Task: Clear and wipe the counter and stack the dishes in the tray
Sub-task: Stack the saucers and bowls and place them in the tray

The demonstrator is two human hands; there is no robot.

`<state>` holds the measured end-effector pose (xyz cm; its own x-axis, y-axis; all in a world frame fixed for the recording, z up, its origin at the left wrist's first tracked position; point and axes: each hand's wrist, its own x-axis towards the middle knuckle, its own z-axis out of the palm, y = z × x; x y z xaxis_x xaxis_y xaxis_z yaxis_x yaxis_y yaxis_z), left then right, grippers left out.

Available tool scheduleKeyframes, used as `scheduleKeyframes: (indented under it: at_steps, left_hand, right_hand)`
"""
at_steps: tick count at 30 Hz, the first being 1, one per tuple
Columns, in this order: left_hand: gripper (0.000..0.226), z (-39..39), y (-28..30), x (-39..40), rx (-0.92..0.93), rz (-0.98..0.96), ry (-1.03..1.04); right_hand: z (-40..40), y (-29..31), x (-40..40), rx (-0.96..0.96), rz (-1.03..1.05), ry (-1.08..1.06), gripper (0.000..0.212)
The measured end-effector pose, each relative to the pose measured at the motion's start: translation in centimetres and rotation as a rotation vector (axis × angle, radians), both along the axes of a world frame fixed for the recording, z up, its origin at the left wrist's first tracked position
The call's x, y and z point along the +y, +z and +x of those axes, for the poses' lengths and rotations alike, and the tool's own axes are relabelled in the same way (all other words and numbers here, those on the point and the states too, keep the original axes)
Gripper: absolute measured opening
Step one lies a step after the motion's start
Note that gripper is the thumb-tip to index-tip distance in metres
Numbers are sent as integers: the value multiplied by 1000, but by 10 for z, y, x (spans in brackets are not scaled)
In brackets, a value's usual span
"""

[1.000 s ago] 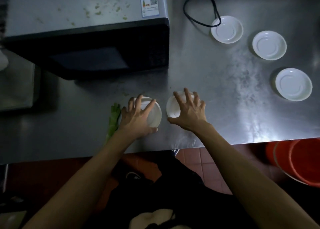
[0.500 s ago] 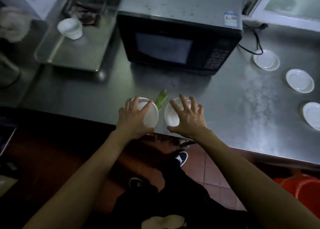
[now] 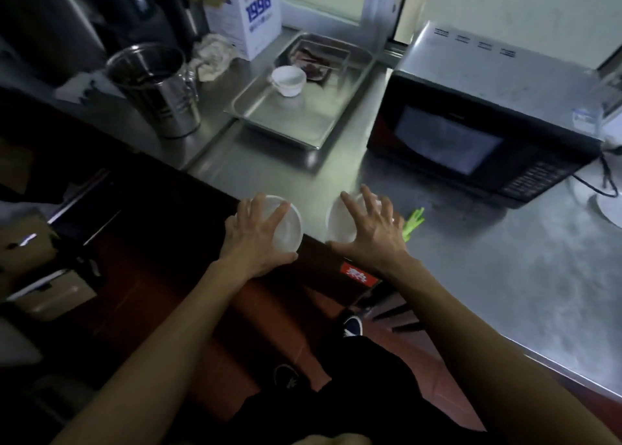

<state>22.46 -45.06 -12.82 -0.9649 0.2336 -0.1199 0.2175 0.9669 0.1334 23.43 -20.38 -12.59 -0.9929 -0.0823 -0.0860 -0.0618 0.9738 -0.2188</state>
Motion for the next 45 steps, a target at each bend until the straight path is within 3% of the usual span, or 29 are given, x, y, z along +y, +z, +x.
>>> scheduleKeyframes:
  at_steps: [11, 19, 26, 45]
  left_hand:
    - [111, -48, -18, -45, -48, -13, 112]
    - [112, -129, -25, -61, -113, -133, 4]
    - [111, -197, -14, -46, -167, -103, 3]
    - [110, -395, -34, 14, -132, 8, -186]
  right_hand:
    - [-74, -7, -46, -16, -57, 90, 103]
    - [-172, -31, -56, -70, -121, 44, 102]
    - [-235, -40, -49, -118, -171, 22, 103]
    - [-292, -44, -16, -123, -170, -287, 102]
